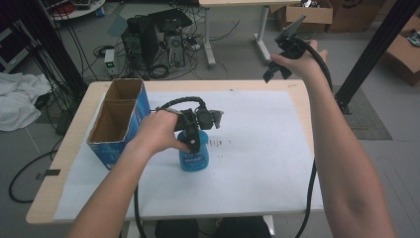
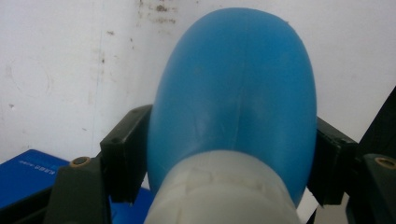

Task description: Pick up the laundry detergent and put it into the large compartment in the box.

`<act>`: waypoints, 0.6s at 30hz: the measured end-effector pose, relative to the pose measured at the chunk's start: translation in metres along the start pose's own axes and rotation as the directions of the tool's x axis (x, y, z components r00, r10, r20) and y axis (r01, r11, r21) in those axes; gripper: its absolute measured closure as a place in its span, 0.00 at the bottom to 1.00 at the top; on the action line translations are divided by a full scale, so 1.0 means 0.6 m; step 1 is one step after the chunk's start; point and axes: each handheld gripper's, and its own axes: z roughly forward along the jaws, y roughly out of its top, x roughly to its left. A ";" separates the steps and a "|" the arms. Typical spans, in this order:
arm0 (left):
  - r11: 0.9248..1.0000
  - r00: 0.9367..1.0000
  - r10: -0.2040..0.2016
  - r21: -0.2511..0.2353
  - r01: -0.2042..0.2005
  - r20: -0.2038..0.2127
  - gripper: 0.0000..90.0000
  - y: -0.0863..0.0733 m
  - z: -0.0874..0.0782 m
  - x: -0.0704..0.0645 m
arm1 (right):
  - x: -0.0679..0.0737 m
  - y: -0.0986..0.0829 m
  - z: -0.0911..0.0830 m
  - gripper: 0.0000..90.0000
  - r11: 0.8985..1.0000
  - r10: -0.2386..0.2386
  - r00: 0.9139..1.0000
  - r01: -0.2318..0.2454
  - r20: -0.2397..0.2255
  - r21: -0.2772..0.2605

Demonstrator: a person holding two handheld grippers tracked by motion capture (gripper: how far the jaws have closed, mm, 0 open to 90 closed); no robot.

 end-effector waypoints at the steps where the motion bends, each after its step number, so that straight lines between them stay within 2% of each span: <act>1: 1.000 1.000 -0.002 -0.005 0.002 -0.001 0.33 -0.001 0.001 0.000 | 0.001 0.000 0.000 0.18 1.000 0.004 1.000 -0.004 -0.001 0.000; 11: 1.000 1.000 0.003 0.009 -0.003 0.006 0.38 0.000 0.002 0.002 | 0.000 0.000 0.001 0.18 1.000 0.000 1.000 0.000 -0.004 0.001; 18: 1.000 1.000 -0.002 0.008 0.001 0.026 0.40 0.000 0.002 0.004 | 0.001 0.001 0.002 0.18 1.000 -0.001 1.000 0.001 -0.010 0.002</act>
